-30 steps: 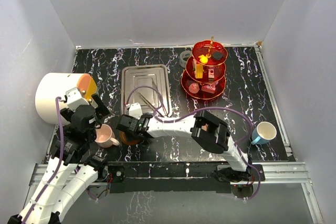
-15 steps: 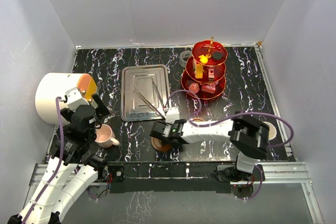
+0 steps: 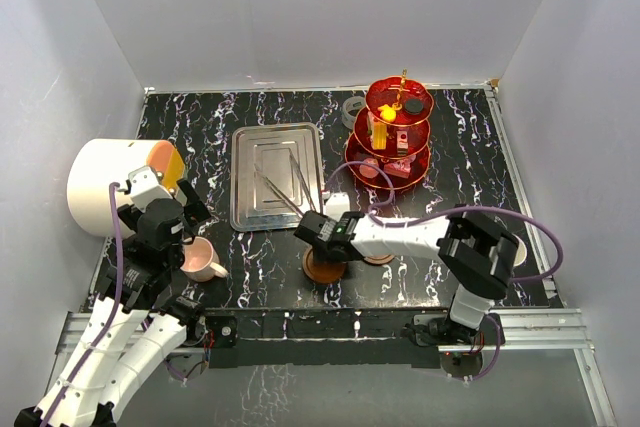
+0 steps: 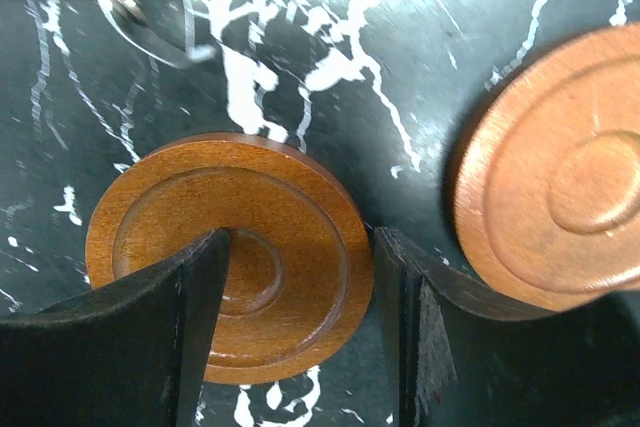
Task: Serve the afternoon tea
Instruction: Move the coaster to the center of the board.
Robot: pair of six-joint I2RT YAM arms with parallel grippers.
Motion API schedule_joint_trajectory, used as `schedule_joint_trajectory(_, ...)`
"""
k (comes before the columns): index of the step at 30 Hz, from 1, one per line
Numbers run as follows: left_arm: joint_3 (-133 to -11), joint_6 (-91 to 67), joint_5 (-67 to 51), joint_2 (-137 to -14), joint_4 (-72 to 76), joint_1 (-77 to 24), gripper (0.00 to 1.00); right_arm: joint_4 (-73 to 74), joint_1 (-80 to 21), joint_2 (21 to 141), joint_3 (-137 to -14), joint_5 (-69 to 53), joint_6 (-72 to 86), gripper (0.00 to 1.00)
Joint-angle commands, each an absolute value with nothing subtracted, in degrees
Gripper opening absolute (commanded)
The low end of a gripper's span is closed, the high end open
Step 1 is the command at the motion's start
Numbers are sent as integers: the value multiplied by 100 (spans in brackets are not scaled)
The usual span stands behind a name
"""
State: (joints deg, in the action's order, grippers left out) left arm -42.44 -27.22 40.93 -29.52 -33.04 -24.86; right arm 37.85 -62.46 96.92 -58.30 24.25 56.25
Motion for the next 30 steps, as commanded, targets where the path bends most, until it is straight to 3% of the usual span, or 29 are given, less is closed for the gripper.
schedule_joint_trajectory(1,-4359,-2681,4114,-2955,-3260,-2485,99,3354,-6147,10276,-6144,2386,5506,56)
schedule_joint_trajectory(8,-4346,-2671,4105,-2973,-3259,-2487,99,3577,-6107,10065,-6249,2509,5645,57)
schedule_joint_trajectory(14,-4359,-2656,4088,-2971,-3256,-2487,99,3260,-6104,8414,-5638,2430,5428,68)
schedule_joint_trajectory(22,-4357,-2637,4049,-2951,-3228,-2487,99,16,-6219,6895,-4216,513,3391,72)
schedule_joint_trajectory(26,-4364,-2708,4181,-2921,-3283,-2486,99,-1630,-6522,7218,-3965,2,2780,75)
schedule_joint_trajectory(30,-4356,-2757,4283,-2877,-3302,-2483,99,-2274,-7082,8080,-4442,247,1940,75)
